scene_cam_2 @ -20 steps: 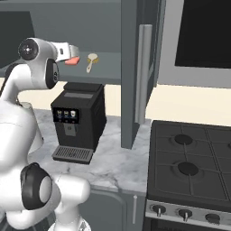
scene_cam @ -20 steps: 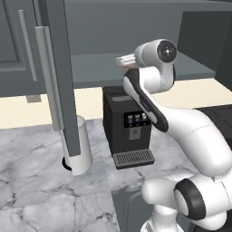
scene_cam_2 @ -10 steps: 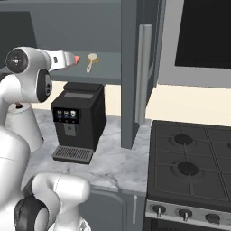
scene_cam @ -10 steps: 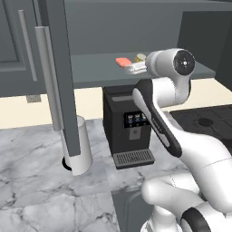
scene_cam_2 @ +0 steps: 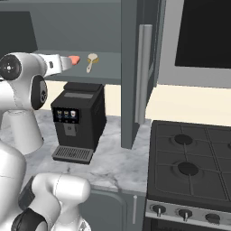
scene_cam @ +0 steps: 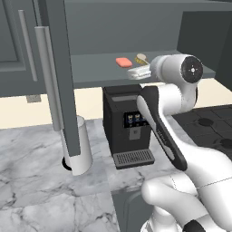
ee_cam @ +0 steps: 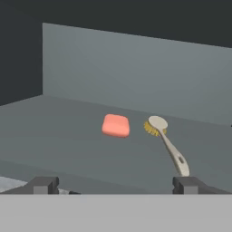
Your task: Pick up the bar soap and dish brush from the sink, and place them back in the cabinet, and close the cabinet doors.
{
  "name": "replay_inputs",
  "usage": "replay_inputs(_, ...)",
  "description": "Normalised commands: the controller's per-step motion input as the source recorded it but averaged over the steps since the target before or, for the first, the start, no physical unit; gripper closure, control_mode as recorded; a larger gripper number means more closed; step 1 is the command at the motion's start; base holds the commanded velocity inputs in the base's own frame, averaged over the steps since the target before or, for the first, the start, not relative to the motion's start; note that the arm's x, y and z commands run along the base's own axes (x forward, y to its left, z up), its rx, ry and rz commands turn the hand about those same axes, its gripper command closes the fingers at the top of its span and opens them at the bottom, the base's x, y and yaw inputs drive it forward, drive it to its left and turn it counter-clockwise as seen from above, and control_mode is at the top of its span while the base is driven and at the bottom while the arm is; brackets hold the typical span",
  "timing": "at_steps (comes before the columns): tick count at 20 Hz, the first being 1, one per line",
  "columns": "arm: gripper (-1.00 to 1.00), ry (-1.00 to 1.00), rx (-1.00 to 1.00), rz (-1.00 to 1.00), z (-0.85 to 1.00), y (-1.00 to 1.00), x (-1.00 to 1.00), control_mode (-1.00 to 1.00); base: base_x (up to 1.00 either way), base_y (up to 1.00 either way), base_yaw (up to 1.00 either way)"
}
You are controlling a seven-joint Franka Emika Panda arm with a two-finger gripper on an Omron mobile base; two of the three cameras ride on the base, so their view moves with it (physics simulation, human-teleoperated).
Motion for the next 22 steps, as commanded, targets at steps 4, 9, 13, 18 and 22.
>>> replay_inputs(4, -1.0, 0.0, 0.0, 0.01, 0.0, 0.0, -0.18, -1.0, 0.0, 0.0, 0.0)
replay_inputs(9, -1.0, 0.0, 0.0, 0.02, 0.0, 0.0, -0.22, -1.0, 0.0, 0.0, 0.0)
replay_inputs(13, -1.0, 0.0, 0.0, 0.02, 0.0, 0.0, -0.37, -1.0, 0.0, 0.0, 0.0)
replay_inputs(18, -1.0, 0.0, 0.0, 0.0, 0.0, 0.0, -0.42, -1.0, 0.0, 0.0, 0.0)
replay_inputs(22, -1.0, 0.0, 0.0, 0.0, 0.0, 0.0, -0.48, -1.0, 0.0, 0.0, 0.0)
